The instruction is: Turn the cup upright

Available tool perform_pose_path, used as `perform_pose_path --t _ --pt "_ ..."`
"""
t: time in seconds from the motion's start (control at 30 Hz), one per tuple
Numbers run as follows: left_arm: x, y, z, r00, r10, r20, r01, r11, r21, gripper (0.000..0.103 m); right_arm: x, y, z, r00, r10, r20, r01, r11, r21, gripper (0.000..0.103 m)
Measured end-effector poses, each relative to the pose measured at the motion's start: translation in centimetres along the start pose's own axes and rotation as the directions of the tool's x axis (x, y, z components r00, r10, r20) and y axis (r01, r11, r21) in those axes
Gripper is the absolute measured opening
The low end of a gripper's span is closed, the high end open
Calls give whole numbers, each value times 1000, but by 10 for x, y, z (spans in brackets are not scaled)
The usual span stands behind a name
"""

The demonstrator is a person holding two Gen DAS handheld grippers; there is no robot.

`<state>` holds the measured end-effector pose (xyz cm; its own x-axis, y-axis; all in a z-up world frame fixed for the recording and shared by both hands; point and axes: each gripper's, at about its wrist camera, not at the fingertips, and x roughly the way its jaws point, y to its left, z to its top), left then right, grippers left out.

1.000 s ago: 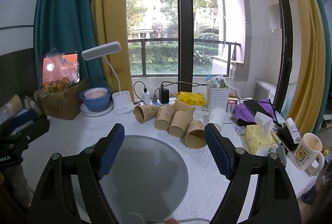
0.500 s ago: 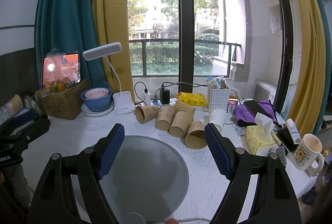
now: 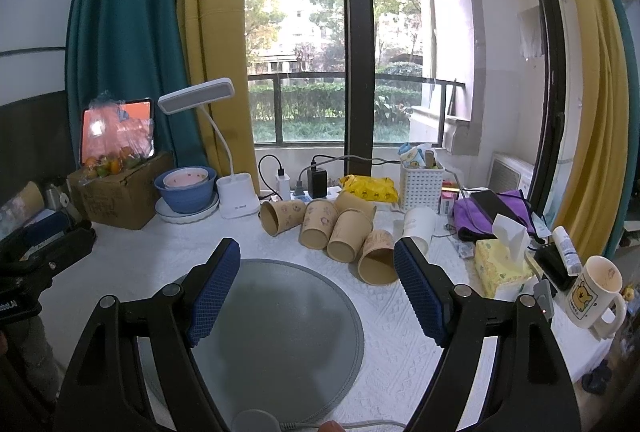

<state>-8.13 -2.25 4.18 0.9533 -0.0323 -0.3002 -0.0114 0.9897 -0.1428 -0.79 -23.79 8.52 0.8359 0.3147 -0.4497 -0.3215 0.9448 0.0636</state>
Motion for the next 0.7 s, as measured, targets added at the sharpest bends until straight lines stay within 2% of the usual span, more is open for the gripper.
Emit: perform_pose_path --t 0.37,0.7 --pt "13 -5 -6 999 4 -38 -4 1000 2 100 24 -6 -1 999 4 -35 -4 1000 7 82" --pt "71 -3 1 991 1 -133 2 1000 25 100 77 -30 3 994 -8 -106 13 999 42 82"
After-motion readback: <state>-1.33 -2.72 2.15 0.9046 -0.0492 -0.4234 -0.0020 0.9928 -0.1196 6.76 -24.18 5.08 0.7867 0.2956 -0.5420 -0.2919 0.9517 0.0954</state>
